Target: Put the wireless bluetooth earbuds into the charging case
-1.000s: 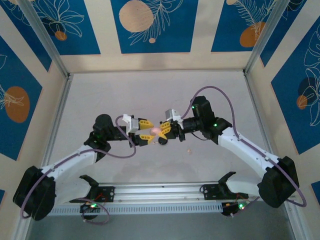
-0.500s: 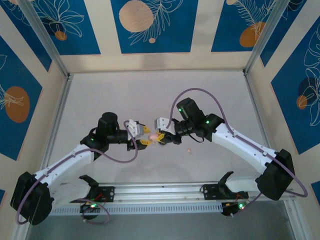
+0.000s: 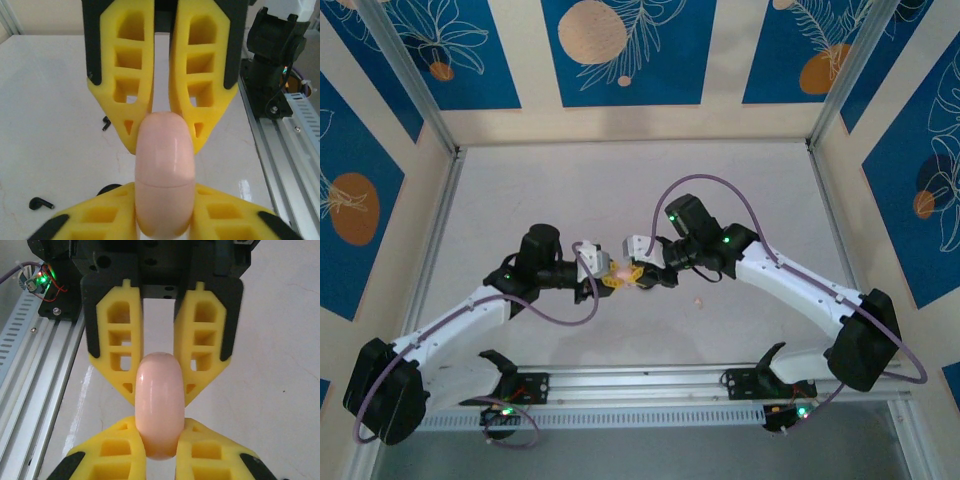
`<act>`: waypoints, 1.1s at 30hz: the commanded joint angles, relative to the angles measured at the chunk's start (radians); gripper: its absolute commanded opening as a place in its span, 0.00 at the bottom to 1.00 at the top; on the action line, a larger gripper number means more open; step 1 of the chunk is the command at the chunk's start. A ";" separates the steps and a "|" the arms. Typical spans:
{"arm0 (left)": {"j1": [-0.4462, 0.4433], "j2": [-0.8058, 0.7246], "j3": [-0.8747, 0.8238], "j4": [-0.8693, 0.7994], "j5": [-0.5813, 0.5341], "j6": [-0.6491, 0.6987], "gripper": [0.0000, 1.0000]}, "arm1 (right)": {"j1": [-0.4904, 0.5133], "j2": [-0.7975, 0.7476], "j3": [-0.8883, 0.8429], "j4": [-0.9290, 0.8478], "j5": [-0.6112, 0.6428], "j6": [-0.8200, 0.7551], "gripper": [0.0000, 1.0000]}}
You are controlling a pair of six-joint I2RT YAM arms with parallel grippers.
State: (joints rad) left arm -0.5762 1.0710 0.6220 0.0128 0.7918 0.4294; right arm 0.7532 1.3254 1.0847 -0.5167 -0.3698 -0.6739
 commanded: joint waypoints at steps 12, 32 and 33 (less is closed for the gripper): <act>-0.011 0.003 0.027 -0.012 0.033 0.020 0.16 | -0.074 -0.053 -0.049 0.168 -0.055 0.119 0.39; -0.011 0.012 -0.179 0.390 -0.192 -0.153 0.15 | -0.261 -0.070 -0.041 0.131 -0.082 0.749 0.40; -0.011 0.019 -0.187 0.403 -0.191 -0.157 0.15 | -0.268 -0.056 -0.036 0.092 -0.076 0.799 0.40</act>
State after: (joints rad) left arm -0.5785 1.0779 0.4583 0.2859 0.6422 0.3195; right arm 0.5053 1.2503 1.0203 -0.3271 -0.4442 -0.1112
